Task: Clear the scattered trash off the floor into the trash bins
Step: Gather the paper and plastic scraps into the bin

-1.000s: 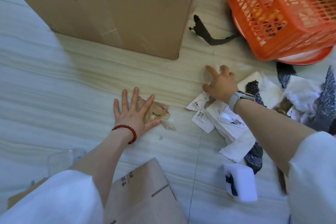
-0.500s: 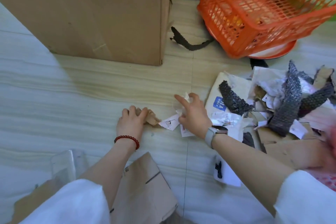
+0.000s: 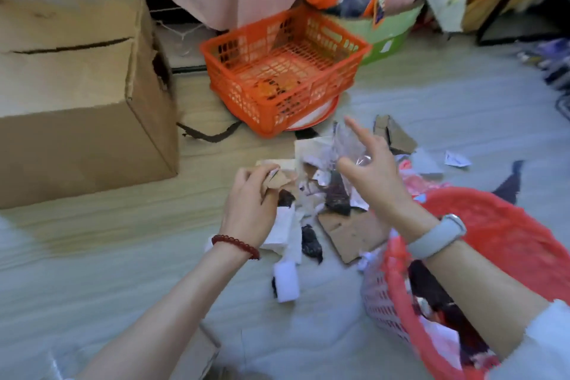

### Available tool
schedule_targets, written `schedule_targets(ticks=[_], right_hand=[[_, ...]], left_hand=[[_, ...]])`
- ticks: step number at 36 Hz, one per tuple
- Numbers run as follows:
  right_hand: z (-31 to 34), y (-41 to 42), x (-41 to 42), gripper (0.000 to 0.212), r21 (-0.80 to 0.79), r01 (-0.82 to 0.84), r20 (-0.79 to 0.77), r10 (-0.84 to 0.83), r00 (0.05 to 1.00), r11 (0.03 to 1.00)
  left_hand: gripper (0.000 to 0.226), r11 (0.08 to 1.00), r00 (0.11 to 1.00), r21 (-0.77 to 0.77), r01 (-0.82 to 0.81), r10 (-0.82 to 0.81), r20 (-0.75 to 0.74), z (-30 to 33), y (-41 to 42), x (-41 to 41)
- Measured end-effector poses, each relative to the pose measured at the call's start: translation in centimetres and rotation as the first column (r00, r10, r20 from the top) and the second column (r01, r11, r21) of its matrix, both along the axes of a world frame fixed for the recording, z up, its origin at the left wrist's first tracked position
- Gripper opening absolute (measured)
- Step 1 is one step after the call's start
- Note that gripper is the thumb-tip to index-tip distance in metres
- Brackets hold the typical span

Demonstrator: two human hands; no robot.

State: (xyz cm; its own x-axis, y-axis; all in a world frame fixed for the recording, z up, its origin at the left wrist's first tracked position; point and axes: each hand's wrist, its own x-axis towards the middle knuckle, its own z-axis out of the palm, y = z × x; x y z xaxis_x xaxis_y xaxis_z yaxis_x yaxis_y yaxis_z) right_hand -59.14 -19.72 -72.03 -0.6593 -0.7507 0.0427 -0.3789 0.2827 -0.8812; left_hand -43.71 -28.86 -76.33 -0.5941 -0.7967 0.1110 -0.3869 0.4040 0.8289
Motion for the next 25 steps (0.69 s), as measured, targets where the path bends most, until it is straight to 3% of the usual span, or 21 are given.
schedule_targets(ticks=[4,8,10,12,13,14,15,17,19,20,23,25], right_hand=[[2.3,8.5,-5.1,0.060,-0.119,0.172,0.146,-0.154,0.977,0.978],[2.3,16.5,-8.1,0.057,-0.031,0.279,0.117,-0.274,0.955,0.960],[1.8,19.6,-9.2,0.059,0.044,0.331,0.076,-0.334,0.940,0.943],[1.0,22.0,-9.8,0.061,0.122,0.362,0.023,-0.367,0.930,0.924],[0.6,22.9,-9.8,0.063,0.157,0.354,-0.015,-0.356,0.934,0.922],[0.1,23.4,-9.7,0.065,0.191,0.329,-0.050,-0.326,0.944,0.925],[-0.4,23.7,-9.3,0.066,0.217,0.292,-0.083,-0.280,0.956,0.932],[-1.6,23.9,-8.4,0.065,0.278,0.194,-0.177,-0.148,0.973,0.941],[-3.2,23.8,-7.3,0.064,0.438,0.093,-0.306,0.050,0.951,0.894],[-4.0,23.5,-6.8,0.067,0.557,0.047,-0.339,0.176,0.924,0.829],[-6.7,22.4,-5.9,0.079,0.820,-0.098,-0.236,0.488,0.840,0.564],[-8.6,21.8,-5.4,0.078,0.856,-0.152,-0.209,0.599,0.773,0.495]], left_hand=[[0.036,0.966,0.966,-0.003,0.258,-0.258,-0.025,2.6,6.3,-6.5],[0.056,0.877,0.873,0.030,0.479,-0.480,0.087,3.3,12.8,-11.5],[0.062,0.772,0.735,-0.029,0.635,-0.591,0.333,2.7,15.3,-13.1],[0.079,0.581,0.457,-0.031,0.814,-0.605,0.653,2.1,17.0,-13.9],[0.088,0.494,0.339,-0.009,0.869,-0.584,0.738,1.9,17.4,-14.1],[0.091,0.431,0.281,-0.013,0.902,-0.565,0.776,1.7,17.4,-14.2],[0.090,0.391,0.277,-0.047,0.919,-0.556,0.784,1.7,17.1,-14.2],[0.074,0.371,0.412,-0.225,0.901,-0.567,0.713,1.6,16.0,-14.0],[0.053,0.427,0.588,-0.405,0.808,-0.557,0.586,1.1,14.4,-13.6],[0.049,0.473,0.635,-0.426,0.771,-0.526,0.566,0.7,13.3,-13.3],[0.060,0.570,0.620,-0.325,0.755,-0.458,0.637,-0.6,10.3,-12.5],[0.072,0.623,0.589,-0.231,0.747,-0.460,0.664,-1.6,9.3,-12.1]])
